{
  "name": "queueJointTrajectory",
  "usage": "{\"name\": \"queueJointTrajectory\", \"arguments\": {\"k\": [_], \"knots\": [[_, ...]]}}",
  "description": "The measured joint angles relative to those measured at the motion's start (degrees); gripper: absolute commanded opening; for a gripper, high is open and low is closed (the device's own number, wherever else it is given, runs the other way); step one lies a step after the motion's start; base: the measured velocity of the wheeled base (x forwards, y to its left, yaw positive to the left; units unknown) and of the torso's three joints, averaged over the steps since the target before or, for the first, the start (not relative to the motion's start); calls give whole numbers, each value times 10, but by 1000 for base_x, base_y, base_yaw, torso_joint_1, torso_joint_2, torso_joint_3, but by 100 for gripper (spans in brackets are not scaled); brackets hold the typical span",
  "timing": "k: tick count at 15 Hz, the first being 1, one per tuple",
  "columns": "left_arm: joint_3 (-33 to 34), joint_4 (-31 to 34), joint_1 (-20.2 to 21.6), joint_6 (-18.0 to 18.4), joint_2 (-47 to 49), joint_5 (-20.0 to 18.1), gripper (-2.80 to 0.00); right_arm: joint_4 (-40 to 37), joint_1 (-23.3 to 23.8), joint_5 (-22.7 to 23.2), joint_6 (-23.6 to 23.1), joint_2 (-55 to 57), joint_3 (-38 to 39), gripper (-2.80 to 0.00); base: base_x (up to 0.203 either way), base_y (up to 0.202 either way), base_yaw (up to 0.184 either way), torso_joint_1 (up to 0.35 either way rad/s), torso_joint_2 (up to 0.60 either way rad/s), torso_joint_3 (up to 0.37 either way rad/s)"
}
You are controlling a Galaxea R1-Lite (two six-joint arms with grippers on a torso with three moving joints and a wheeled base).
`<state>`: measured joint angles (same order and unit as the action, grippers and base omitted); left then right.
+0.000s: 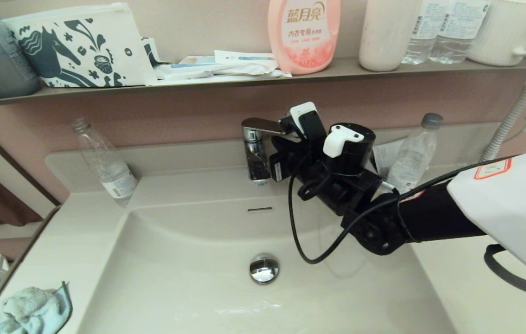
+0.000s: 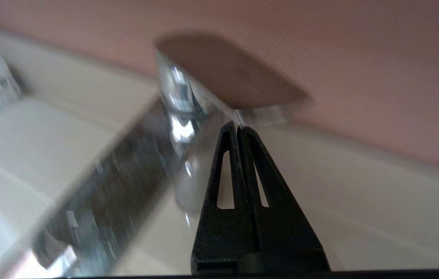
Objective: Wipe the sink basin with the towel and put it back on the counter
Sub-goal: Turn on the faucet
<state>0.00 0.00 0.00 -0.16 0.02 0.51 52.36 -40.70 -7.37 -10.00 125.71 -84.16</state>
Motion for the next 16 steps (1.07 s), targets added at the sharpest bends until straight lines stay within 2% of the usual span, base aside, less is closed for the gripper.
{"name": "queueJointTrajectory", "arguments": {"k": [4, 7, 13, 16], "knots": [[0, 0, 0, 0, 0, 0, -280, -6, -11, -1, -21, 30, -78, -280, 0, 0, 0, 0, 0, 0], [0, 0, 0, 0, 0, 0, -280, -4, -12, -1, -35, 36, -107, -280, 0, 0, 0, 0, 0, 0], [0, 0, 0, 0, 0, 0, -280, -4, -19, -5, -37, 36, -113, -280, 0, 0, 0, 0, 0, 0], [0, 0, 0, 0, 0, 0, -280, 1, -27, -7, -38, 23, -65, -280, 0, 0, 0, 0, 0, 0]]}}
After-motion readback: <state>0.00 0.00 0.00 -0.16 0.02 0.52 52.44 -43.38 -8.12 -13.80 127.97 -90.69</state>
